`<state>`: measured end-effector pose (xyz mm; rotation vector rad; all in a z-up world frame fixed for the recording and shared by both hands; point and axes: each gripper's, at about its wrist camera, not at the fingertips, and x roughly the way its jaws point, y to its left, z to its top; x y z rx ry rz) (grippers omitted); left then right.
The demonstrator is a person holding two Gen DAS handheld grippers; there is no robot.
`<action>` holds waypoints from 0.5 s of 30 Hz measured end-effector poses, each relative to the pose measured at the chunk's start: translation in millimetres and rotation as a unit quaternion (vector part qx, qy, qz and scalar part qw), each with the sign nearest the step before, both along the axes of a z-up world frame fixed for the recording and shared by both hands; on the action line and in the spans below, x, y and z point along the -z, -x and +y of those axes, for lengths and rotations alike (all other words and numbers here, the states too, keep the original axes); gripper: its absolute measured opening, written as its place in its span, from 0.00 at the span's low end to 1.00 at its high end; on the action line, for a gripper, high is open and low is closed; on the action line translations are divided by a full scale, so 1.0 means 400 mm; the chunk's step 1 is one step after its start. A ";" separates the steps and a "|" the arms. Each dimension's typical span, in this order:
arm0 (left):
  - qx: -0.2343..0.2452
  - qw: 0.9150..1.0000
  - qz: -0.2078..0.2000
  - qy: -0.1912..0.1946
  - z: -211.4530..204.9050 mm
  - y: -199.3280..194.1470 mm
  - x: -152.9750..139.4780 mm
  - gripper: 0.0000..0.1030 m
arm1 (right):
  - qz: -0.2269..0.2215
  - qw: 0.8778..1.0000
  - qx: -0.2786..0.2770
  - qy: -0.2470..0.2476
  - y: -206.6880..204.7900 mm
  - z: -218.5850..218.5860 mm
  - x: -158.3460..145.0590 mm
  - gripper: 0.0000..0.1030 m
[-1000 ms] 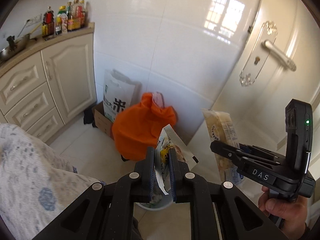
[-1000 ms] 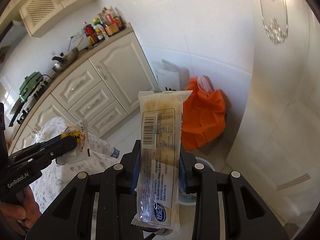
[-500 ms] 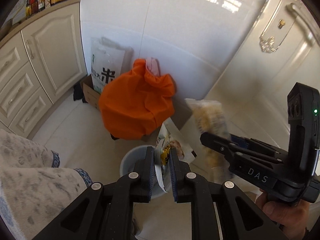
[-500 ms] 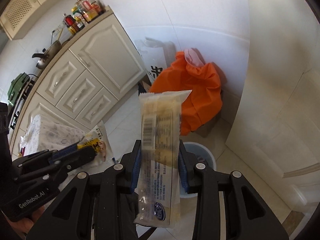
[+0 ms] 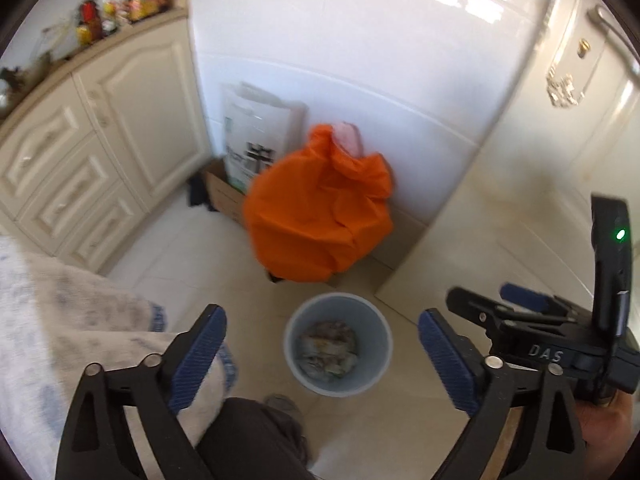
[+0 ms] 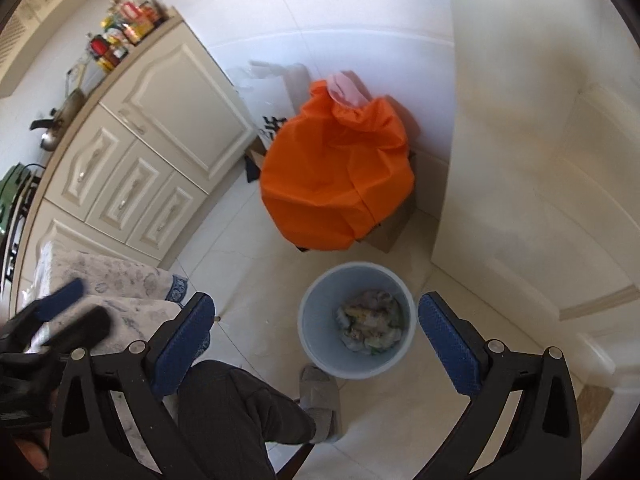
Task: Collect trash
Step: 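Open both tools to drop the snack bag and packet into the bin, then bring both open tools back over the table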
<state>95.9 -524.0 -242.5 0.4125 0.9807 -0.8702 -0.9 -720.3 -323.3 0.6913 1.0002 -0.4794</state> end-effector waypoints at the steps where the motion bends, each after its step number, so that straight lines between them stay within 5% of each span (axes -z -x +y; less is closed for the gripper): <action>1: -0.004 1.000 -0.005 0.005 0.013 0.008 -0.015 0.93 | 0.003 1.000 0.002 0.002 0.001 0.004 -0.002 1.00; 15: -0.051 0.991 -0.063 0.108 0.257 0.052 -0.212 0.99 | -0.052 0.997 -0.020 0.047 -0.042 0.132 -0.185 1.00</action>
